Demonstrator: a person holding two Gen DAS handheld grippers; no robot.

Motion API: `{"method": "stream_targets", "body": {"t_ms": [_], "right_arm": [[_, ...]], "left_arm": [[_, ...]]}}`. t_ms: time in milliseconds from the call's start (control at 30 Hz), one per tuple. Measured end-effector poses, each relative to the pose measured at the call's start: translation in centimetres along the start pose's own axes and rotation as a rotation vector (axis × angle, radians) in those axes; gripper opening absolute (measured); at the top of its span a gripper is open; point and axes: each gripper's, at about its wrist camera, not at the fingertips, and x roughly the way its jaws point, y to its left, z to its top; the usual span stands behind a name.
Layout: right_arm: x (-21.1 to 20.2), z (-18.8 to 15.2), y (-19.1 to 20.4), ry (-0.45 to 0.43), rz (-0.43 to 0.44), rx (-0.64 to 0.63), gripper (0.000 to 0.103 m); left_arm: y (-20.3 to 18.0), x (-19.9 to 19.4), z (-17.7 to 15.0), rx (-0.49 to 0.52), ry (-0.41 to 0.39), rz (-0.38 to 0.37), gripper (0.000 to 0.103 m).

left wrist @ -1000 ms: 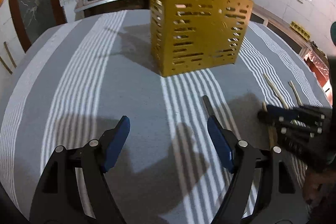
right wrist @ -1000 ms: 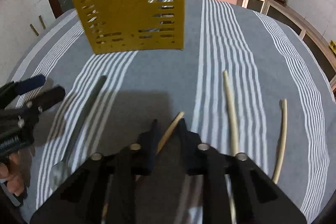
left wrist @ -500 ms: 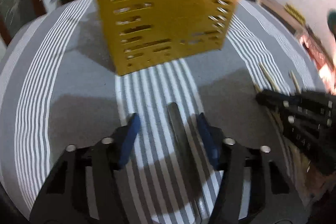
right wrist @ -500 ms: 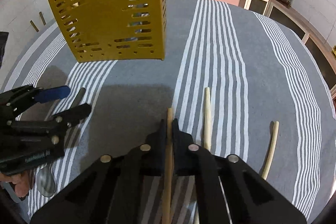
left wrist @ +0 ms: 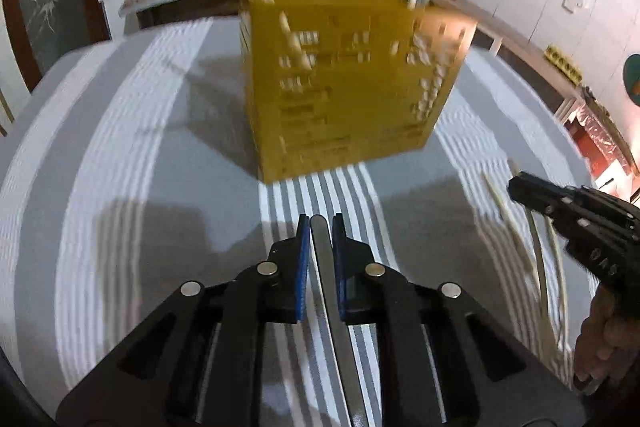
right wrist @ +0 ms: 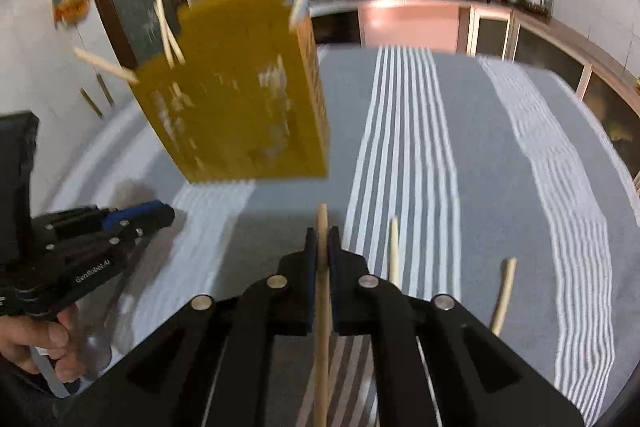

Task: Organize utensils
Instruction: 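Grasp a wooden chopstick with the right tool while the left tool grasps the grey metal spoon, then lift the spoon with the left tool while the right tool lifts the chopstick toward the holder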

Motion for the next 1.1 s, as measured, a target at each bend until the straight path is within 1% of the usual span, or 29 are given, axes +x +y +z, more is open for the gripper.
{"method": "stream_targets", "body": {"t_ms": [67,200,267,367,467,600,867,1100], "right_arm": [[-1.4,0.6,0.2,-0.045,0.001,0.002,0.006],[-3.5,1.4,0.5,-0.117,0.003,-0.007,0.006],[-4.1,1.8,0.6,-0.138,0.002,-0.014,0.006],[-5.5,1.8,1.1,-0.182,-0.002,-0.027,0.006],[-6.6,1.7,1.4,-0.209,0.002,-0.042,0.006],[-7.5,1.8,1.5,-0.226,0.001,-0.048,0.006],[-8.0,1.6,1.8,-0.233,0.006,-0.054,0.006],[-8.3,1.2,2.2,-0.235,0.006,-0.055,0.006]], "left_arm": [[0.0,-1.4,0.4,0.009,-0.028,0.007,0.01],[-0.7,-4.1,0.8,0.032,-0.067,-0.018,0.01],[-0.6,-4.4,1.1,0.028,-0.072,-0.036,0.01],[-0.6,-5.6,1.2,0.018,-0.1,-0.027,0.01],[-0.3,-6.6,1.3,0.0,-0.114,-0.046,0.01],[-0.3,-7.5,1.0,0.005,-0.116,-0.054,0.01],[-0.6,-8.0,0.5,0.016,-0.101,-0.061,0.01],[-0.5,-8.7,0.3,0.019,-0.115,-0.053,0.01]]}}
